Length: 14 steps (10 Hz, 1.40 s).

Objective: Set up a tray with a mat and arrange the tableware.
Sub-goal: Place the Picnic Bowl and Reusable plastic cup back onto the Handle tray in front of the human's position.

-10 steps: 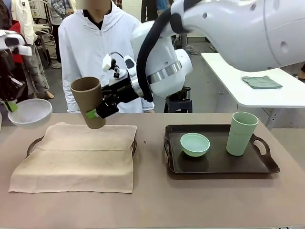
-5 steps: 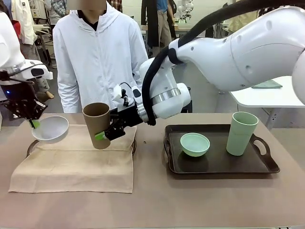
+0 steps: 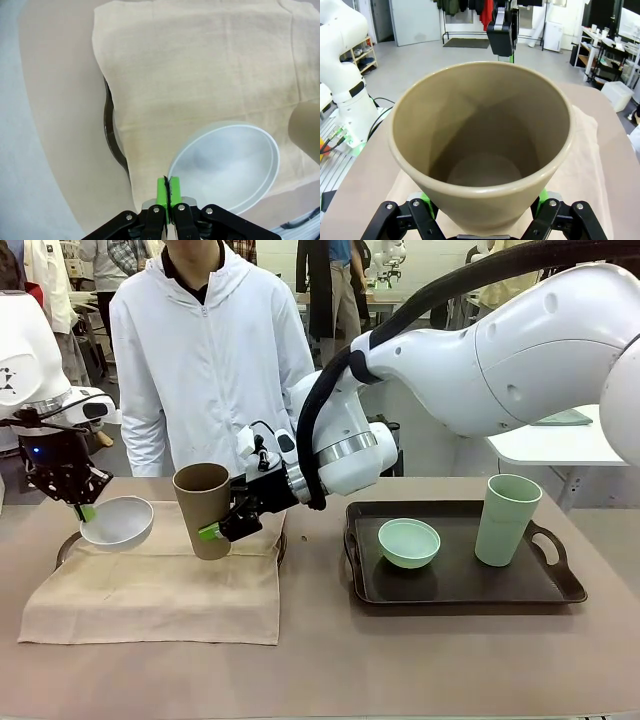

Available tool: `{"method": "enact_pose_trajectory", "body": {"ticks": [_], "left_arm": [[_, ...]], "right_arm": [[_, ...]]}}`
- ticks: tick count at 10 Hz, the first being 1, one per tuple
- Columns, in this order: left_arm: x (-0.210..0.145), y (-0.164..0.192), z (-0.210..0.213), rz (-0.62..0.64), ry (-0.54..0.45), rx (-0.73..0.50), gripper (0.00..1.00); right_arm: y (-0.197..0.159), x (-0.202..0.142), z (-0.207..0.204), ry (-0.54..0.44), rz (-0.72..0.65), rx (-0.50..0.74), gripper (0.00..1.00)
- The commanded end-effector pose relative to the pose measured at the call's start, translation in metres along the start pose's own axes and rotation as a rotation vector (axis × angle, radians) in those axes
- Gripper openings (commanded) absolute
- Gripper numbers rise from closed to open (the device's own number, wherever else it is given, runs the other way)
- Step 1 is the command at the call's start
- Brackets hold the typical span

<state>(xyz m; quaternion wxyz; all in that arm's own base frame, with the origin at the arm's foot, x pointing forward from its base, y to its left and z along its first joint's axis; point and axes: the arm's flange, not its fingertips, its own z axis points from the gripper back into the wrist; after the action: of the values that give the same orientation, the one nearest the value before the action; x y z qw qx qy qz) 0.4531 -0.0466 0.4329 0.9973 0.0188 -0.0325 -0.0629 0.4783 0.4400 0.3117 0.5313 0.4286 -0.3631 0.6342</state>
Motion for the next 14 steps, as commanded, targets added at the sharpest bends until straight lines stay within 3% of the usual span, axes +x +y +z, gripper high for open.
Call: {"method": "enact_pose_trajectory", "body": {"ticks": [1,7,12,13,14], "left_arm": [[-0.003,0.000,0.008,0.000,-0.015,0.002,0.02],[0.020,-0.014,-0.032,-0.011,-0.002,-0.056,0.02],[0.035,-0.022,-0.064,-0.004,0.079,-0.026,0.02],[0.037,-0.022,-0.063,0.003,0.079,-0.018,0.33],[0.036,-0.021,-0.063,0.002,0.081,-0.019,0.62]], "right_arm": [[0.000,-0.001,-0.001,-0.005,-0.003,0.003,0.84],[-0.014,-0.023,-0.007,0.014,-0.015,0.012,0.84],[-0.019,-0.034,-0.015,0.011,-0.011,0.025,0.84],[-0.020,-0.034,-0.015,-0.002,-0.001,0.034,1.00],[-0.020,-0.034,-0.014,0.002,-0.010,0.031,1.00]]}}
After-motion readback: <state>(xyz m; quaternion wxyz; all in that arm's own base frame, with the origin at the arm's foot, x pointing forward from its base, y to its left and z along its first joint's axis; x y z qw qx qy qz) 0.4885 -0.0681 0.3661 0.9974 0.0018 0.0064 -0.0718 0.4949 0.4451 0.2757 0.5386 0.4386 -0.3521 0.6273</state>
